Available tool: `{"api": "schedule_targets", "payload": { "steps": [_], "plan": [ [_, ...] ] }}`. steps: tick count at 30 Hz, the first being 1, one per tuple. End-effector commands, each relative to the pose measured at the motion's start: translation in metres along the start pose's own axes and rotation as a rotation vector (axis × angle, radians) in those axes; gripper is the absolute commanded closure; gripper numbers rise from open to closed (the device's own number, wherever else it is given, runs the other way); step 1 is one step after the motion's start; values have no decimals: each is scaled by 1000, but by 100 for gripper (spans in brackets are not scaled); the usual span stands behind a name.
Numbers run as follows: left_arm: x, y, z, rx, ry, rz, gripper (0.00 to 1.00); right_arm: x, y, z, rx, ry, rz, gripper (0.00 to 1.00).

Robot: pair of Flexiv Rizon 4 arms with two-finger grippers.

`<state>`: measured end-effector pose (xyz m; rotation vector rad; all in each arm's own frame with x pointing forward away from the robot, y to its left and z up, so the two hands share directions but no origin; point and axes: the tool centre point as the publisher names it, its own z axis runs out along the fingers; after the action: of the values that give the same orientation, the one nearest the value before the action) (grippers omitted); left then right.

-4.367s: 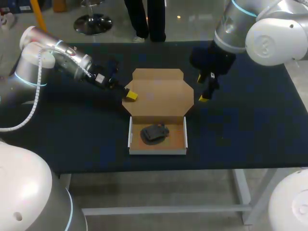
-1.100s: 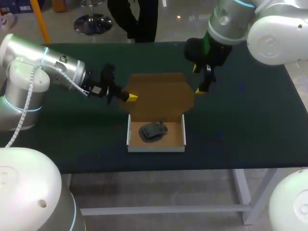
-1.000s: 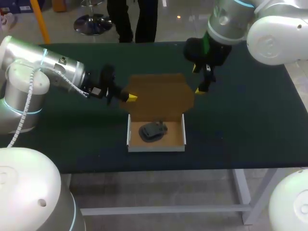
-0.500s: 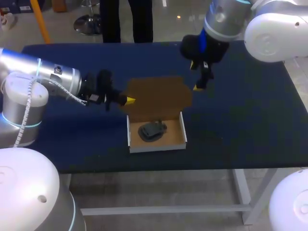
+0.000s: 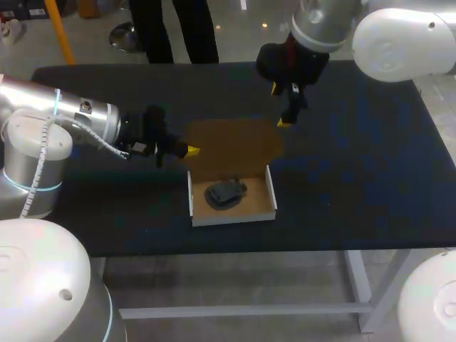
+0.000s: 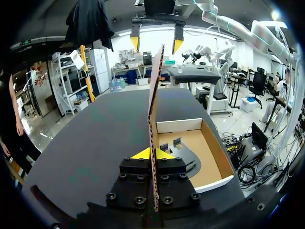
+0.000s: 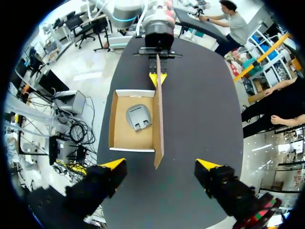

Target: Assemble the packaging by folding the flat box into shape, placing the metal phone stand inside, and closing the box properly

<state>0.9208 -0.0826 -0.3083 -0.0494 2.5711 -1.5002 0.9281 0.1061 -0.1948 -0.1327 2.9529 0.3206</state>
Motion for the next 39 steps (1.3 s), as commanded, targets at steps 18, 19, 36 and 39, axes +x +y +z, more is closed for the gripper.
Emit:
{"api": "schedule_targets", "payload": {
  "steps": [18,19,36,39],
  "plan": [
    [0,1,0,1,2,1,100,-66,70,9,41,198,-87,52],
    [0,1,0,1,2,1,100,-66,73,11,40,203,-88,52],
    [0,1,0,1,2,1,100,-53,91,46,92,275,-77,57],
    [0,1,0,1,2,1,100,-46,91,46,99,278,-78,56]
  ]
}}
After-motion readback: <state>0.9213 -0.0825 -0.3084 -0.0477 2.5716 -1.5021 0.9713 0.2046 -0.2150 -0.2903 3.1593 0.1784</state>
